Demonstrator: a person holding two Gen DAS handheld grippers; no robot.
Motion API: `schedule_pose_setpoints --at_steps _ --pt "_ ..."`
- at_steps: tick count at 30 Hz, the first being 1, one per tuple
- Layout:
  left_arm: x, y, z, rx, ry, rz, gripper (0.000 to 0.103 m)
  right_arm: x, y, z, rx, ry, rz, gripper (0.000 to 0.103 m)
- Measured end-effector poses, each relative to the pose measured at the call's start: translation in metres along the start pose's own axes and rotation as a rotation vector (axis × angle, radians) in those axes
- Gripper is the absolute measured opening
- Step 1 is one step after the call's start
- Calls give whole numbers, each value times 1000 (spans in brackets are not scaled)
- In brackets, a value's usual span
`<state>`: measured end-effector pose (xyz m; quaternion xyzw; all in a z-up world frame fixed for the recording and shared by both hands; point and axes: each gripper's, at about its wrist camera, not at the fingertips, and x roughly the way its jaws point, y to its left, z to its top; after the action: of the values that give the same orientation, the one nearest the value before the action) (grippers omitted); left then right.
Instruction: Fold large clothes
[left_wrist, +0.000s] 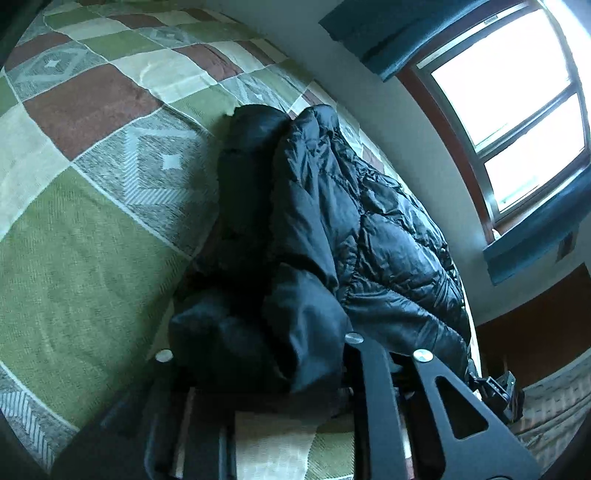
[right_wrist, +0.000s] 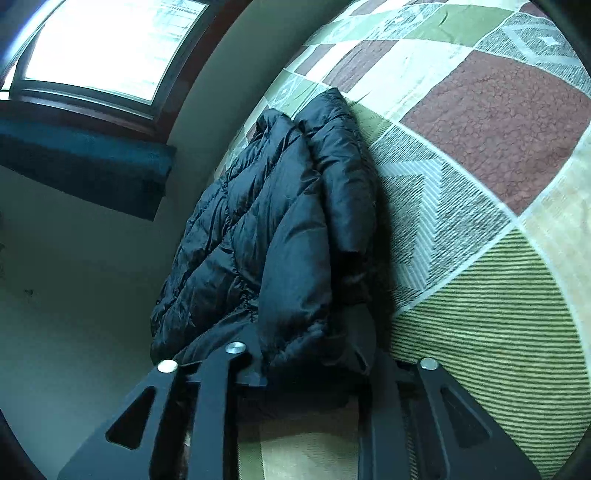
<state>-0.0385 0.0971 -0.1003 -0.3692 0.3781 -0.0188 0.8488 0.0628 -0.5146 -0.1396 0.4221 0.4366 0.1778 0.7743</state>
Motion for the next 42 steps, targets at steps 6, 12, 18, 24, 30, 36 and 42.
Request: schedule_pose_setpoints --at_steps 6,12,18,24,30,36,42 --pt "-13 11 1 -53 -18 32 46 -23 -11 5 38 -66 -30 43" --pt "-28 20 4 -53 -58 93 55 -51 -15 15 38 -168 -141 54" --pt "-42 23 11 -41 -115 146 61 -49 57 10 -153 -171 -89 63" --pt "-46 25 15 -46 -116 135 62 16 151 -12 -326 24 122 70" --pt "-45 18 14 0 -106 139 68 97 199 -40 -386 227 202 70" --pt "-40 16 16 12 -84 116 70 152 187 -52 -335 343 130 71" --pt "-29 15 25 25 -46 103 75 168 168 -56 -313 381 122 71"
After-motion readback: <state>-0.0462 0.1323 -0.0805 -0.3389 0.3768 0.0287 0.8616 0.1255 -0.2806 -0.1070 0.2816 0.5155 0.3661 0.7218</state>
